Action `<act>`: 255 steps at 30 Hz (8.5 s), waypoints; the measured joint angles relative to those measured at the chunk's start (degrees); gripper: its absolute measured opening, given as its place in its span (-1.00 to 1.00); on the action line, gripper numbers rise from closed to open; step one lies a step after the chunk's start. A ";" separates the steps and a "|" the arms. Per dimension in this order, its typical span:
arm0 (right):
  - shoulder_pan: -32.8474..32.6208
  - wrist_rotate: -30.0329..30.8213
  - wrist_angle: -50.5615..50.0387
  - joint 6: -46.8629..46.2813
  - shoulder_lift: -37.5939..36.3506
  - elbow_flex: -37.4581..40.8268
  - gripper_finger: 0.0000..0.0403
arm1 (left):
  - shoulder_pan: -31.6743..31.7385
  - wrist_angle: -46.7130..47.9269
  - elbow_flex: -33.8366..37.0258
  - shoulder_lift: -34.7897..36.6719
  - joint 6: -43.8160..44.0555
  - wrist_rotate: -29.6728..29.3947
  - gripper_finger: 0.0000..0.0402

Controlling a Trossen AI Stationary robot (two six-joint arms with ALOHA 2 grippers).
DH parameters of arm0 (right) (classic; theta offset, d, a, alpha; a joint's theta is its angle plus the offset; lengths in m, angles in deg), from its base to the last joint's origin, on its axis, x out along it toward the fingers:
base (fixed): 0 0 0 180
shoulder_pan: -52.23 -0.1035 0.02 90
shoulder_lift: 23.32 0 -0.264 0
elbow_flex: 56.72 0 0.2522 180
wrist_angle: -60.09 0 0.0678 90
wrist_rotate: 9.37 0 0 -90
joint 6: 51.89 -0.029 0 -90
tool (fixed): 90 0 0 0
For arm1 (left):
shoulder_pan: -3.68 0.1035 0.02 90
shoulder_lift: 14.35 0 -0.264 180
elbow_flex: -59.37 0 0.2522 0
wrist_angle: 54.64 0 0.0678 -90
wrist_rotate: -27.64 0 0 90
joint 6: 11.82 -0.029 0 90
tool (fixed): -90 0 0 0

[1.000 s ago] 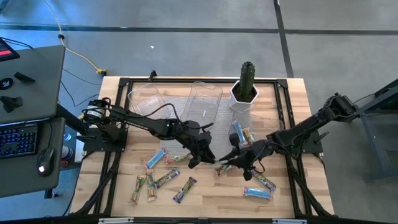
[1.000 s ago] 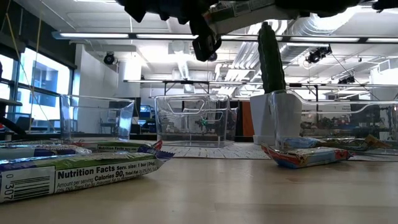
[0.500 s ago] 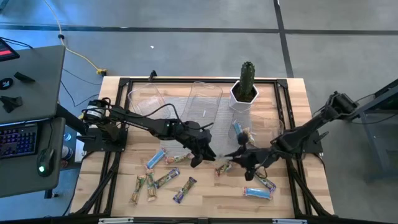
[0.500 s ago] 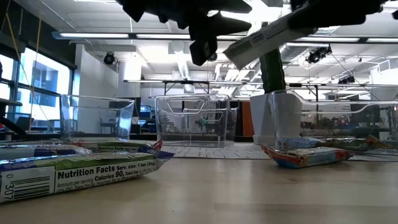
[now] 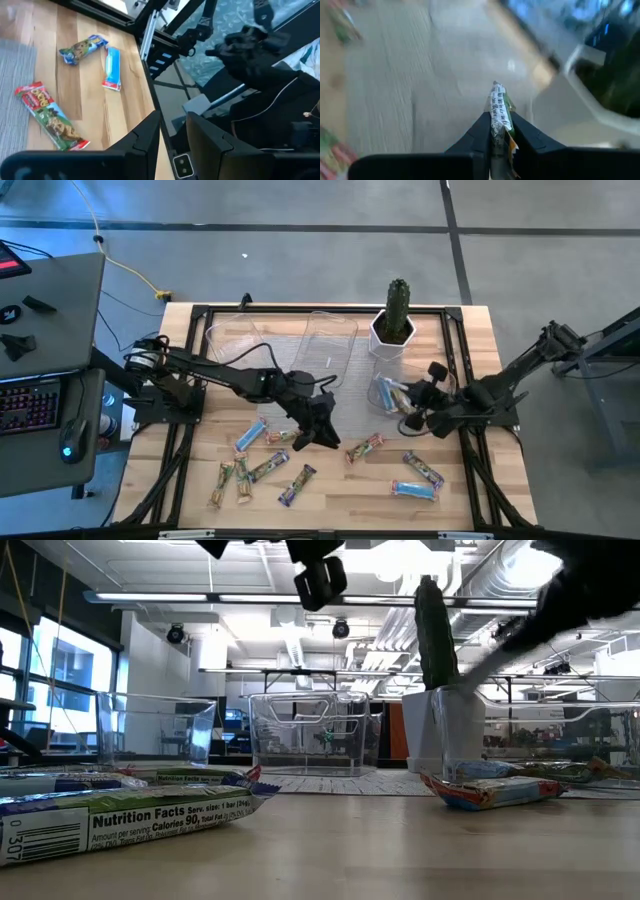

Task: Pick and place Granola Bars by type
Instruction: Put the yellow granola bar into the right transparent bin, then put the red granola bar into the middle transparent bin

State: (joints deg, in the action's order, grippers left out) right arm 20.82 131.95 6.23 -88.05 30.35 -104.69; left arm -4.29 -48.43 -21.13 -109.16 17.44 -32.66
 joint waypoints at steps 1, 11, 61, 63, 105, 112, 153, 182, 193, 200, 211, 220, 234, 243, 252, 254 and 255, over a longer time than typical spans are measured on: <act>0.26 -1.28 -0.62 -1.29 0.00 0.91 -0.86 | -0.04 0.06 -0.02 0.01 0.00 0.04 -0.54; 2.90 -10.55 1.50 -2.99 0.00 5.62 -0.65 | -1.32 5.00 0.00 -0.06 0.13 -1.83 -0.54; 5.30 -21.99 47.51 42.66 3.99 -4.23 -0.12 | -34.77 36.39 15.24 26.26 20.93 -64.74 -0.54; 5.66 -22.23 48.26 42.64 5.91 -4.23 -0.08 | -34.76 36.04 15.24 25.19 18.31 -63.70 -0.54; 6.31 -20.23 46.36 42.08 14.64 -4.23 -0.05 | -37.24 48.61 15.06 0.15 67.22 -12.21 -0.05; 6.31 -20.69 46.46 40.83 14.64 -4.23 -0.05 | -37.46 52.36 14.91 -2.11 66.83 -12.15 -0.05; 2.42 -30.30 36.05 26.04 8.91 -5.24 -0.06 | -7.90 35.91 -14.40 0.45 2.96 -45.66 -0.76; -12.42 -29.91 13.91 -13.38 6.32 -3.86 -0.06 | 9.88 -22.43 -14.29 -27.29 -30.36 -35.01 -0.75; -12.42 -26.30 13.92 -9.24 6.35 -3.86 -0.06 | 9.84 -23.07 -14.34 -27.28 -30.62 -35.63 -0.19; -12.38 -22.53 15.09 0.10 8.30 -3.86 -0.06 | 9.70 -25.88 -16.26 -19.86 -30.46 -32.12 -0.08; -8.18 -23.31 33.56 16.19 19.54 -3.87 -0.06 | 9.80 -8.51 -16.26 5.64 -23.91 -19.43 -0.07; 3.95 -31.47 63.92 37.51 37.74 -10.05 -0.10 | 9.80 13.07 -16.24 17.10 -25.99 -26.66 -0.07; 16.88 -43.03 56.99 39.19 65.98 -34.65 -0.10 | 9.82 26.16 -16.08 16.56 -20.66 -33.72 -0.07; 20.40 -44.22 56.27 41.83 74.23 -42.60 -0.08 | 9.82 26.20 -16.08 16.56 -19.10 -32.30 -0.07; 21.11 -44.22 52.92 41.19 75.64 -43.05 -0.11 | 9.80 27.83 -16.08 16.56 -16.70 -27.49 -0.07; 21.10 -44.54 52.73 41.54 75.58 -43.05 -0.17 | 9.80 28.73 -16.08 16.56 -16.68 -27.28 -0.07; 21.16 -45.35 52.64 41.58 75.58 -43.05 -0.22 | 9.80 29.43 -16.08 16.56 -15.99 -27.30 -0.07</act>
State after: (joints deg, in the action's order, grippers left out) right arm 41.98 86.60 58.87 -46.47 105.94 -147.74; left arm 5.50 -19.00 -37.22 -92.60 1.45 -59.96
